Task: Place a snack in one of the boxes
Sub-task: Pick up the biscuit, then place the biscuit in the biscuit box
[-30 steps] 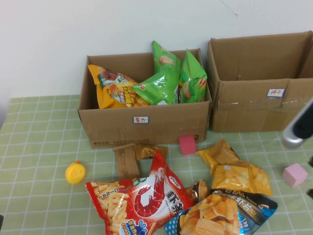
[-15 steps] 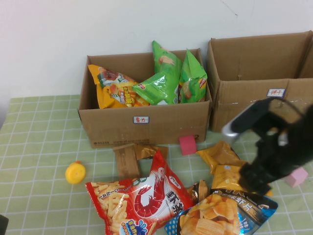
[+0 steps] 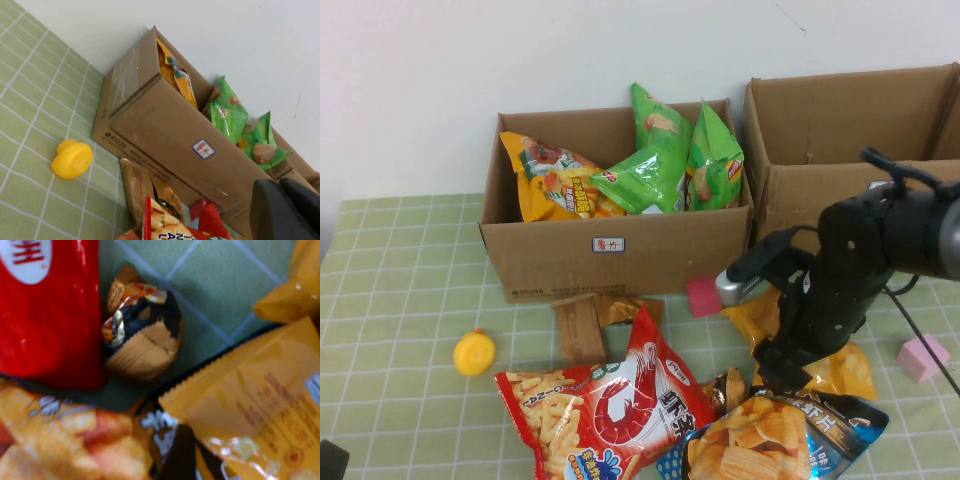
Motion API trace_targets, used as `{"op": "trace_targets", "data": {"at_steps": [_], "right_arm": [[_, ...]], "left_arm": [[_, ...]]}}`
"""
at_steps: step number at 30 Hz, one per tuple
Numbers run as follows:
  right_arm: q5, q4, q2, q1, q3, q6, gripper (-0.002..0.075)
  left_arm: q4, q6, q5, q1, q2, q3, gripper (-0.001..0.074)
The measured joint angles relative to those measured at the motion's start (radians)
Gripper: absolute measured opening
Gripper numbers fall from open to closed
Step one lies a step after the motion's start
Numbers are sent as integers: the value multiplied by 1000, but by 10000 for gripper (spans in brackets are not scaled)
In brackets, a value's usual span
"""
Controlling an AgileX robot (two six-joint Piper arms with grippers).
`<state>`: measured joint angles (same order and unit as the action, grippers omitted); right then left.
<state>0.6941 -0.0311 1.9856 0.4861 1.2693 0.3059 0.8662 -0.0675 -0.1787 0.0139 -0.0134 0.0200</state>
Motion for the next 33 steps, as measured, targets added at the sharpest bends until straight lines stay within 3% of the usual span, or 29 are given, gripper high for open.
{"op": "trace_targets", "data": {"at_steps": [11, 14, 18, 19, 25, 33], "right_arm": [[-14, -2, 74, 0, 36, 2, 610], [-19, -2, 74, 0, 36, 2, 503], [-25, 2, 74, 0, 38, 2, 252], [-25, 2, 74, 0, 38, 2, 224], [11, 2, 18, 0, 38, -31, 225], [10, 74, -273, 0, 38, -78, 224]], "left_arm": [[0, 2, -8, 0, 0, 0, -1], [0, 2, -8, 0, 0, 0, -1], [0, 11, -8, 0, 0, 0, -1], [0, 15, -8, 0, 0, 0, -1], [0, 22, -15, 0, 0, 0, -1], [-2, 22, -33, 0, 0, 0, -1]]}}
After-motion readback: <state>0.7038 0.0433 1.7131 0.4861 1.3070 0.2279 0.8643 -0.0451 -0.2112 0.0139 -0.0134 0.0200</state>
